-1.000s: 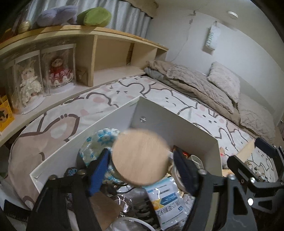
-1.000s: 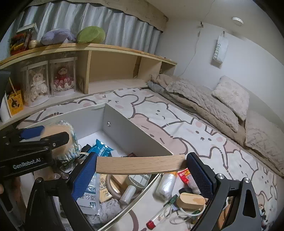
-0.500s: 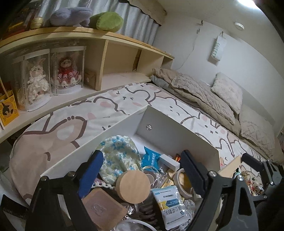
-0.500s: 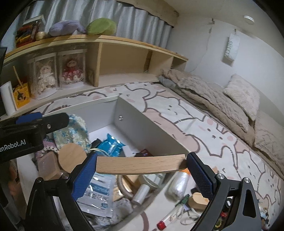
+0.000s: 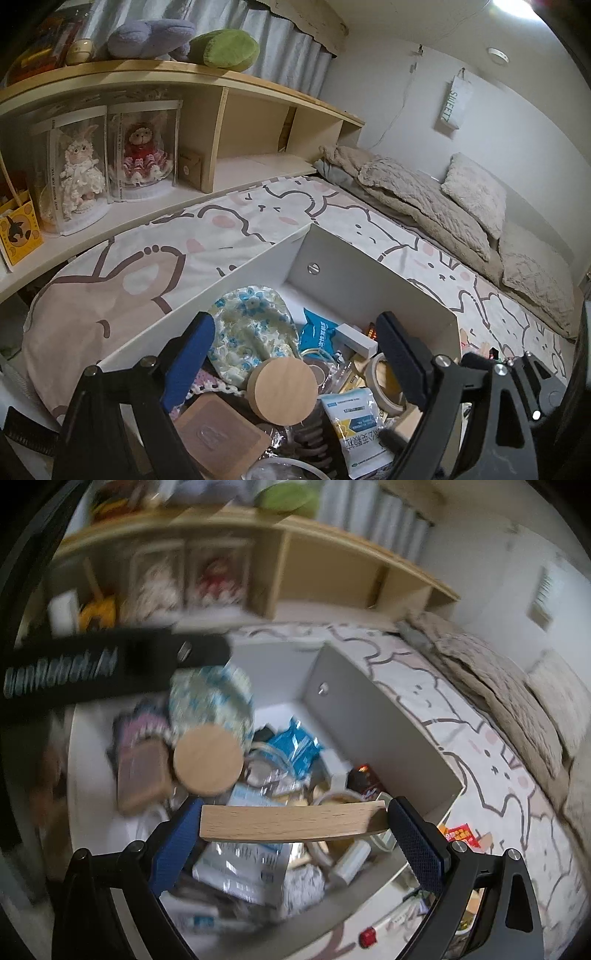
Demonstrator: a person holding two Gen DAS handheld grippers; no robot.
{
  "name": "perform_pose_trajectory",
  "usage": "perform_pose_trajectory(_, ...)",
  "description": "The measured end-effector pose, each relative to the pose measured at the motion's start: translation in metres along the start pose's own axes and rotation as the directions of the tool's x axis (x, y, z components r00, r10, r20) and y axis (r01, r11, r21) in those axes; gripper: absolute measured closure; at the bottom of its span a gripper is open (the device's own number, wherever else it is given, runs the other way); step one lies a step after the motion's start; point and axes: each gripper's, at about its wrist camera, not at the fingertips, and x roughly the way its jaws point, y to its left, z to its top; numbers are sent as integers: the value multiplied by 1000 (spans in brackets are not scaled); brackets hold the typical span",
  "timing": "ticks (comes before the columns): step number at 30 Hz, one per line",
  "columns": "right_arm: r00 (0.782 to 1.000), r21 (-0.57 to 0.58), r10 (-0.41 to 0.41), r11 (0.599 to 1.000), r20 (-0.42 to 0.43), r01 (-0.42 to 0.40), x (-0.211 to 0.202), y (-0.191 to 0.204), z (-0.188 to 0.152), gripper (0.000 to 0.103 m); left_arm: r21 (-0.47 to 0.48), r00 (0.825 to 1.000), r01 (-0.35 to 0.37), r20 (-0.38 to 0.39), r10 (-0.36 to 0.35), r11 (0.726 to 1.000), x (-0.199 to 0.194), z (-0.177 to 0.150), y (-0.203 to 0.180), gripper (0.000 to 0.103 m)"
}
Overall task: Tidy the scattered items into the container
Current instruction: 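Open the left tool to drop the coaster into the white box, then open the right tool to drop the wooden stick into the white box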
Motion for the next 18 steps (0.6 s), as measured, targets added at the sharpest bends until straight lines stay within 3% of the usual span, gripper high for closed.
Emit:
perform_pose_trajectory(6, 997, -110, 36, 993, -73, -43, 2, 8, -15, 4, 0, 1000, -4, -3, 4, 1000, 0, -1, 0, 14)
perform_pose_trajectory(18, 999, -65, 39, 997, -34, -41, -9, 2, -24, 0, 13, 1000, -4, -2, 4, 1000, 0, -1, -2, 14)
